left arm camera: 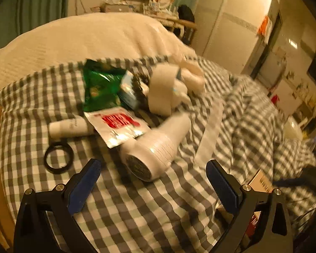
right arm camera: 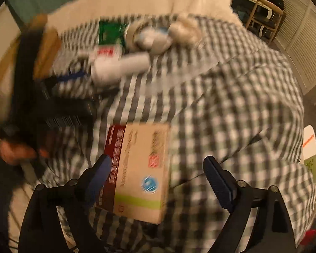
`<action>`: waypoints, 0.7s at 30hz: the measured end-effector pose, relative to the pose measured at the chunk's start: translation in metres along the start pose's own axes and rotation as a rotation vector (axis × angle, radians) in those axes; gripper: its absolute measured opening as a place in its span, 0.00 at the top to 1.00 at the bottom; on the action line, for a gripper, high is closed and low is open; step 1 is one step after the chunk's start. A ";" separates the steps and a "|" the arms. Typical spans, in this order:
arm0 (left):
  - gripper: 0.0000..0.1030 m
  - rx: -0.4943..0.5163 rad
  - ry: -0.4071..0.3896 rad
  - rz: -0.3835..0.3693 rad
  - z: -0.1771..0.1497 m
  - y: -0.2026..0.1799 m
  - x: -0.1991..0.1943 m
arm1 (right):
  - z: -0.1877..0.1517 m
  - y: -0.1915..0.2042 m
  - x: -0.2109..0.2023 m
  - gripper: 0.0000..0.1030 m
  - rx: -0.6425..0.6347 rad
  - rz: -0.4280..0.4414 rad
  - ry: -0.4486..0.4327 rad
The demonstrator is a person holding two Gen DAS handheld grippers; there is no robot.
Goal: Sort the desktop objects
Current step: 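Carry the tan box toward the cardboard box and grasp the amoxicillin box with the right gripper, then grasp the white cylindrical device with the left gripper while the right gripper holds the amoxicillin box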
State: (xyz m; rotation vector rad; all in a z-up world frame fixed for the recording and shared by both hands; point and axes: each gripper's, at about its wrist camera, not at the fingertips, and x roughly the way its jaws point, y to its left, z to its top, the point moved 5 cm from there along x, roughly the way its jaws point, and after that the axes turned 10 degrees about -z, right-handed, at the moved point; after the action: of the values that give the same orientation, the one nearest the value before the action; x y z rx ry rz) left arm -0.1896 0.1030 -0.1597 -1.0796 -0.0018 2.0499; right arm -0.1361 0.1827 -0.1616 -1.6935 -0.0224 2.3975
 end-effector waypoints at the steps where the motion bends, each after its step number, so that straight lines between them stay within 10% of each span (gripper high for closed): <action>1: 0.00 -0.008 -0.009 -0.010 0.001 0.000 -0.001 | -0.005 0.008 0.005 0.12 -0.022 0.005 0.019; 10: 0.00 0.060 -0.024 -0.025 0.001 -0.013 0.026 | -0.008 0.017 0.013 0.26 -0.025 -0.023 0.016; 18: 0.00 0.071 0.087 -0.217 -0.018 -0.050 0.021 | 0.016 -0.048 -0.044 0.26 0.105 -0.088 -0.150; 21: 0.00 0.103 0.059 -0.130 -0.008 -0.051 0.021 | 0.021 -0.074 -0.047 0.26 0.179 -0.093 -0.167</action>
State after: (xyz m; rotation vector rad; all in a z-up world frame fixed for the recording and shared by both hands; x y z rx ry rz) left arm -0.1577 0.1486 -0.1621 -1.0479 0.0610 1.8812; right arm -0.1284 0.2490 -0.1008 -1.3815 0.0837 2.3862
